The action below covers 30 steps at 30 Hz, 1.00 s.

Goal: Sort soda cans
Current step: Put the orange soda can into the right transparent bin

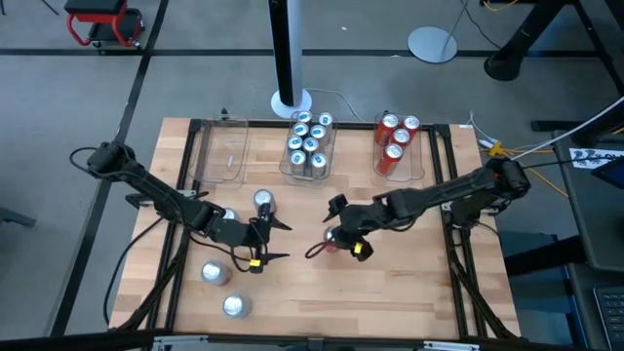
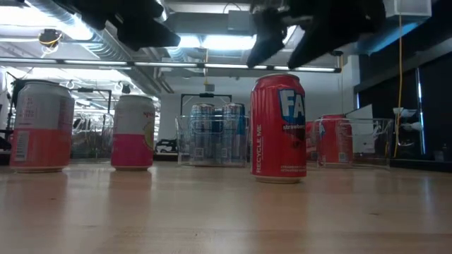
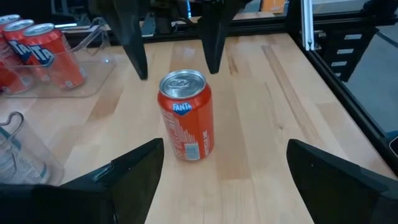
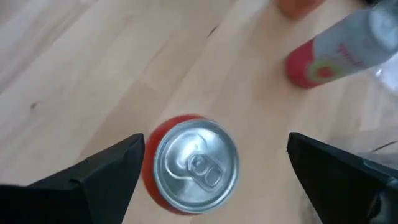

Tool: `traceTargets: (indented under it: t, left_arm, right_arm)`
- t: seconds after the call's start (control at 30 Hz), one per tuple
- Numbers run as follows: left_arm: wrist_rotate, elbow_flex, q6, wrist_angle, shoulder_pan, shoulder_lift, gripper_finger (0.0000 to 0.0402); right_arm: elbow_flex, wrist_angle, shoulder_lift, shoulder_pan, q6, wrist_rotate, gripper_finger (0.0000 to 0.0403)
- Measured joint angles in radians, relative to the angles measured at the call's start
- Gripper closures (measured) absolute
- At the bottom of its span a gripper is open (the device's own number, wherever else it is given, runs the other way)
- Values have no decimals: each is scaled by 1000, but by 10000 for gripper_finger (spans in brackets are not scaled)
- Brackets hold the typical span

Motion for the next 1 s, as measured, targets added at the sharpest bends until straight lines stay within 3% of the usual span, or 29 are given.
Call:
traceTargets:
  t: [0.17, 0.57, 0.67, 0.8, 1.0]
  left_arm:
    - [0, 0, 0, -15, 0, 0, 75]
    - [0, 0, 33, -5, 0, 0, 75]
    - [0, 0, 33, -5, 0, 0, 75]
    - [0, 0, 33, -5, 0, 0, 75]
    - [0, 0, 33, -5, 0, 0, 75]
  right_arm:
    - [0, 5, 38, -2, 31, -70, 10]
    - [0, -4, 131, -9, 47, -80, 14]
    - [0, 3, 137, -9, 39, -81, 37]
    - [0, 15, 137, -9, 31, -82, 104]
    - [0, -24, 120, -8, -6, -76, 110]
